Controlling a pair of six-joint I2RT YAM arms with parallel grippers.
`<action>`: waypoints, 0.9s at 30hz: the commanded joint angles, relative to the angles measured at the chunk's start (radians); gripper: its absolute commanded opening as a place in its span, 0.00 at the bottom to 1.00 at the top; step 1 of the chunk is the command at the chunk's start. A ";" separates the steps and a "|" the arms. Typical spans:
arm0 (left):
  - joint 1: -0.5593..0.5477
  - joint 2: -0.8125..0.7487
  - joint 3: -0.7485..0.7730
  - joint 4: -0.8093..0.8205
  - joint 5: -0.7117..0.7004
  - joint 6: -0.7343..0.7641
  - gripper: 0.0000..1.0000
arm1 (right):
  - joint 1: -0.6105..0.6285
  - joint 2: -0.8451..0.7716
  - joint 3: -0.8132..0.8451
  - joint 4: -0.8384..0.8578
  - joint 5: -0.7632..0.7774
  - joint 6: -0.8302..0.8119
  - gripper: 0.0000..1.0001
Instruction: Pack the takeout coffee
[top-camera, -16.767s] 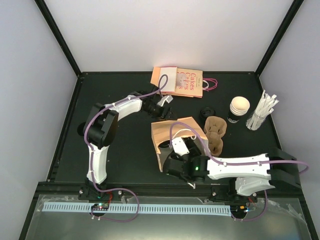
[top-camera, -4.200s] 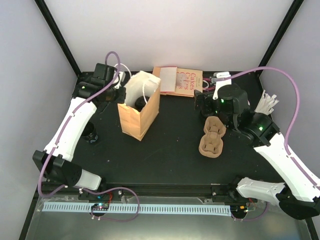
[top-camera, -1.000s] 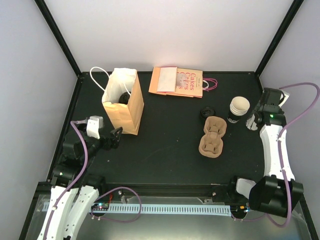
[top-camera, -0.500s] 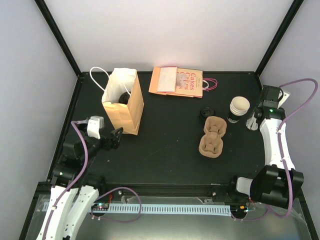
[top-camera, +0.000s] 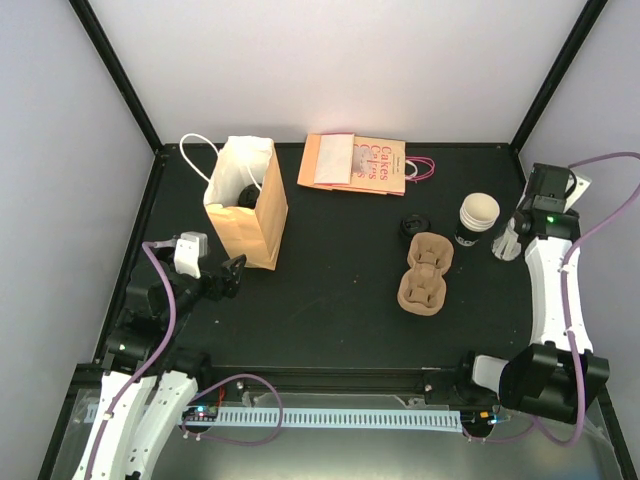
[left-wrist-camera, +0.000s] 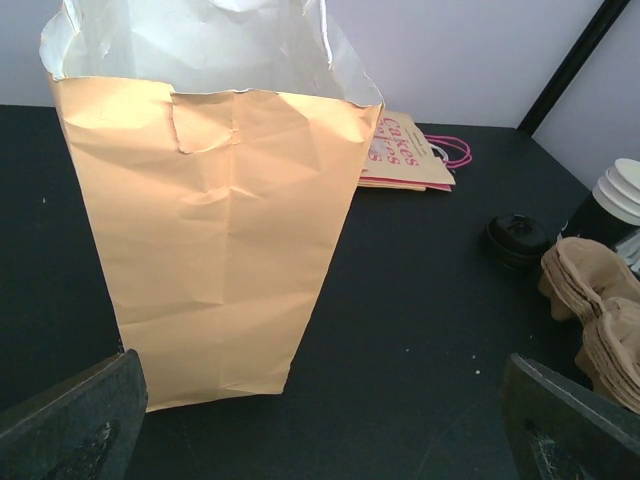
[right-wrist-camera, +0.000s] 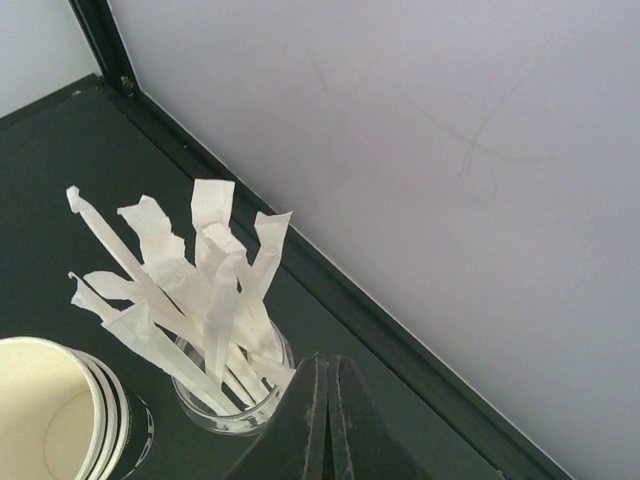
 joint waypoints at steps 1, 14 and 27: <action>-0.005 -0.002 0.002 0.030 -0.008 -0.006 0.99 | -0.006 -0.054 0.058 -0.059 0.045 0.031 0.01; -0.008 0.006 0.004 0.029 -0.009 -0.007 0.99 | -0.006 -0.044 0.414 -0.384 -0.007 0.101 0.02; -0.008 0.010 0.004 0.028 -0.010 -0.006 0.99 | -0.004 -0.067 0.691 -0.546 -0.457 0.081 0.01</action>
